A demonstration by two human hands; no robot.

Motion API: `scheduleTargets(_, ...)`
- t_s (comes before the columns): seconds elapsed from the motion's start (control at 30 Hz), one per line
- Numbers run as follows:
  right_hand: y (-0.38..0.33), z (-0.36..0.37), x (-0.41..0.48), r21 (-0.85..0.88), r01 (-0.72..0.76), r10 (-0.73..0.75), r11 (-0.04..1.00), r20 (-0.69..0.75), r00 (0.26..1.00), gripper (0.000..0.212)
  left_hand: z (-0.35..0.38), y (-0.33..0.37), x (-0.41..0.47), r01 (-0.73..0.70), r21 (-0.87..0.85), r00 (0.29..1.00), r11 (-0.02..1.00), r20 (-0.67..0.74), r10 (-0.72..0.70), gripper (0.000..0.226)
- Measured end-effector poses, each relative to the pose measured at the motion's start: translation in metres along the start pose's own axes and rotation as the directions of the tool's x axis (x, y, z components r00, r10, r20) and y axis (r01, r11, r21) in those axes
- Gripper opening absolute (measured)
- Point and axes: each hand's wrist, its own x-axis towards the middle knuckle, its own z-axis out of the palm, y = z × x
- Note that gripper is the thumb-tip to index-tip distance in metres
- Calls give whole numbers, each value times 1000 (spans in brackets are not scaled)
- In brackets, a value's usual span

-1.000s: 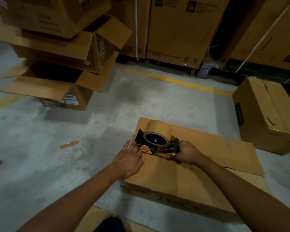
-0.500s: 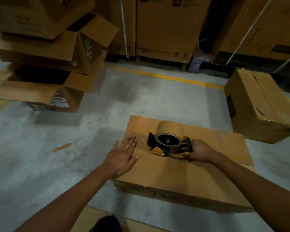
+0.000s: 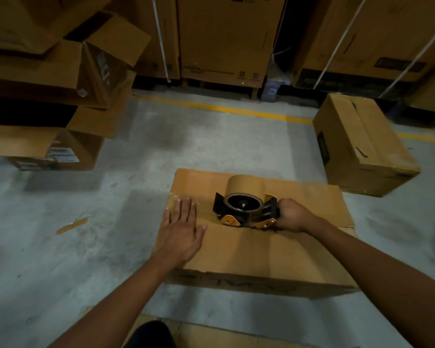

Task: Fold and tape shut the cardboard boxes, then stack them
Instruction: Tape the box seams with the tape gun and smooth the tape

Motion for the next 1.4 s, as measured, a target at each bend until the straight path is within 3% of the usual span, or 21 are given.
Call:
scheduleTargets(0.13,0,-3,2,-49,-17,18,999,14,1000,21,2,36,7,-219,6,974,976,66,218,74)
scheduleTargets(0.47,10,-5,1,-79,-9,11,997,26,1000,21,0,62,7,-176,24,981,984,81,174,79)
scheduleTargets(0.73,67,-25,-26,-98,-117,118,988,-3,993,24,-9,72,8,-155,102,974,983,184,134,91)
scheduleTargets(0.8,70,-24,-28,-96,-110,110,989,-11,994,23,-13,82,6,-216,105,955,971,228,188,97)
scheduleTargets(0.9,69,-22,-28,-92,-126,125,988,-11,992,25,-11,105,-2,-411,84,869,908,338,363,116)
scheduleTargets(1.0,69,-21,-28,-103,-147,146,984,-12,989,26,-3,118,-2,-443,78,832,893,408,377,140)
scheduleTargets(1.2,57,-19,-26,-119,-143,141,983,-21,990,24,-6,99,0,-450,96,847,888,362,390,140)
scheduleTargets(1.4,-1,7,2,-67,-96,89,993,-108,990,35,-36,18,21,-447,166,838,879,422,347,148)
